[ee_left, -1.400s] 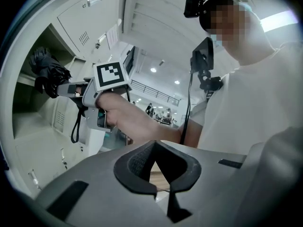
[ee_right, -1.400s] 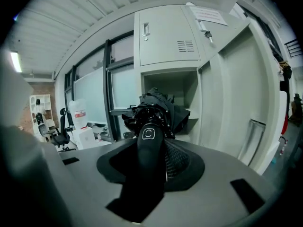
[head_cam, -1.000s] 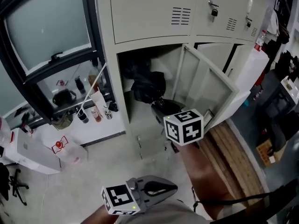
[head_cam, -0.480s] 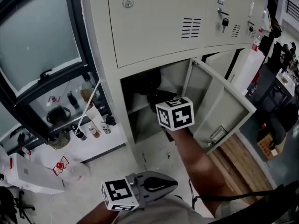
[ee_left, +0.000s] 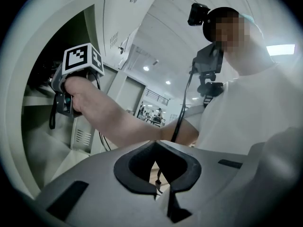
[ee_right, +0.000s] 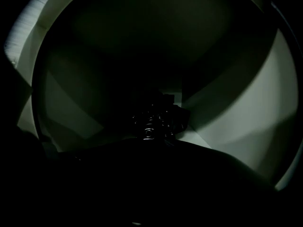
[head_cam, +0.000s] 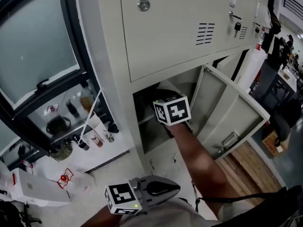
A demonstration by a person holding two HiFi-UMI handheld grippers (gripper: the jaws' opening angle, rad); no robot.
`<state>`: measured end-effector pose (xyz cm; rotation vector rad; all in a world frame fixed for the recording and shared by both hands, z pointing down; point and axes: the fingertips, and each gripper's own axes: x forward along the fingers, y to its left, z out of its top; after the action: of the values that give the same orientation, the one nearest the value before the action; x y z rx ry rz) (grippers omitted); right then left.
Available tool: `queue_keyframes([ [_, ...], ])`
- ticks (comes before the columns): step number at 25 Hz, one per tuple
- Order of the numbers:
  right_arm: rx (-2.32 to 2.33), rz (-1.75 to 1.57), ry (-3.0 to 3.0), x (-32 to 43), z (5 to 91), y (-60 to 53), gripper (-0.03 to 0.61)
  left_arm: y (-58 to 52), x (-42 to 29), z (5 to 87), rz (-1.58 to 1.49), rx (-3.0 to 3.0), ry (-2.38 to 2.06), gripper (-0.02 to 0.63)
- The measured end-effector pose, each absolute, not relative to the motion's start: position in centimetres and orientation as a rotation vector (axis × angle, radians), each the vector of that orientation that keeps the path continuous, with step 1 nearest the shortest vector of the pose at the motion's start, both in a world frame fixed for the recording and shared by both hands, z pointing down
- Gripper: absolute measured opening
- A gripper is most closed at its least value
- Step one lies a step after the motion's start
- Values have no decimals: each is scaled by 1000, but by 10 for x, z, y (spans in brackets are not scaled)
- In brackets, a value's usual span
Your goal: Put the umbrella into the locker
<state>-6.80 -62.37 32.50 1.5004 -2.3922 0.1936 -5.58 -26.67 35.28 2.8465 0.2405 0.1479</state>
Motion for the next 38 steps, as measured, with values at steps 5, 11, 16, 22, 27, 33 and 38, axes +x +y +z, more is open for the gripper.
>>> queue_keyframes([
  [5, 1487, 178, -2325, -75, 334, -633, 155, -275, -65, 355, 149, 2845, 250, 11],
  [11, 1446, 145, -2234, -80, 342, -636, 155, -276, -70, 355, 139, 2837, 244, 11],
  [16, 1436, 175, -2237, -80, 343, -635, 155, -270, -73, 353, 127, 2844, 243, 11],
  [22, 1439, 168, -2273, -79, 340, -630, 155, -259, -71, 353, 124, 2834, 227, 11],
  [27, 1409, 187, -2314, -69, 338, -614, 176, -248, -61, 352, 117, 2830, 214, 11],
  [33, 1359, 137, -2413, -55, 319, -578, 184, -235, -38, 355, 114, 2815, 191, 11],
  [38, 1326, 102, -2469, -34, 310, -536, 184, -221, -11, 359, 102, 2797, 164, 11],
])
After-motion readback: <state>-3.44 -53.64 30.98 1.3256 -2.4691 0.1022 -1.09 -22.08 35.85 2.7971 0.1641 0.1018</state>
